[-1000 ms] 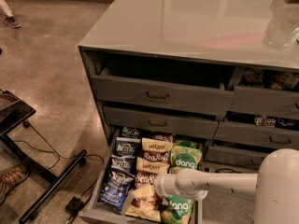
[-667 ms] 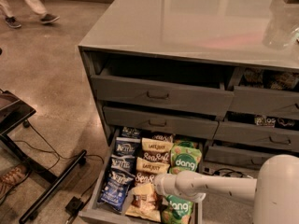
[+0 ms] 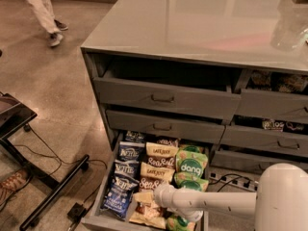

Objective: Pick brown chip bag from bottom drawer and place on counter

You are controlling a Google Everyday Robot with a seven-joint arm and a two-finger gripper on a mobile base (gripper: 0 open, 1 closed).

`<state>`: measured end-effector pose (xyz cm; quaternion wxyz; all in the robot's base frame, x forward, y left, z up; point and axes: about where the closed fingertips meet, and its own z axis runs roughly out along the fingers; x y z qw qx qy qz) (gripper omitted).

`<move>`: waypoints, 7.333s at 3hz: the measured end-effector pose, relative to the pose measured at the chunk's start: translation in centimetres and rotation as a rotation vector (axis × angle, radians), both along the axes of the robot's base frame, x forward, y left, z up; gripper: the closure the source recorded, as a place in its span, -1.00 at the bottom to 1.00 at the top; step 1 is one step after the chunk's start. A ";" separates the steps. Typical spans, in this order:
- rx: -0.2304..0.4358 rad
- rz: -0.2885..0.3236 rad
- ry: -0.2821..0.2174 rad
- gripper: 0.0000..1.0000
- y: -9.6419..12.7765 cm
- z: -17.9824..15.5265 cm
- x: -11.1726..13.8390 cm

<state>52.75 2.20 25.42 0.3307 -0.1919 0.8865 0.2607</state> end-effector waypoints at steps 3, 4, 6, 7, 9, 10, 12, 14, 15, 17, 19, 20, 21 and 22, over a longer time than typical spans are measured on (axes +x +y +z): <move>-0.174 -0.218 -0.181 -1.00 -1.8 -2.4 3.8; -0.174 -0.218 -0.181 -1.00 -1.8 -2.4 3.8; -0.209 -0.287 -0.155 -1.00 -2.9 -5.3 3.7; -0.216 -0.296 -0.140 -1.00 -3.0 -6.8 3.7; -0.245 -0.212 -0.028 -1.00 -1.0 -10.3 3.8; -0.245 -0.210 -0.024 -0.64 -0.9 -10.4 3.7; -0.245 -0.210 -0.024 0.29 -0.9 -10.4 3.7; -0.245 -0.210 -0.024 1.00 -0.9 -10.4 3.7; -0.245 -0.210 -0.024 1.00 -0.9 -10.3 3.7; -0.223 -0.245 -0.143 1.00 -2.0 -3.3 5.0; -0.161 -0.245 -0.304 1.00 -4.6 6.9 1.3; -0.095 -0.193 -0.351 1.00 -4.4 10.6 -0.7; 0.004 -0.134 -0.376 1.00 -4.6 13.5 -2.4; 0.132 -0.150 -0.372 1.00 -6.1 15.6 -3.3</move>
Offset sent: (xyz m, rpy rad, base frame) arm 0.0464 -0.0267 -0.0224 -0.2103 -0.2329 -0.2726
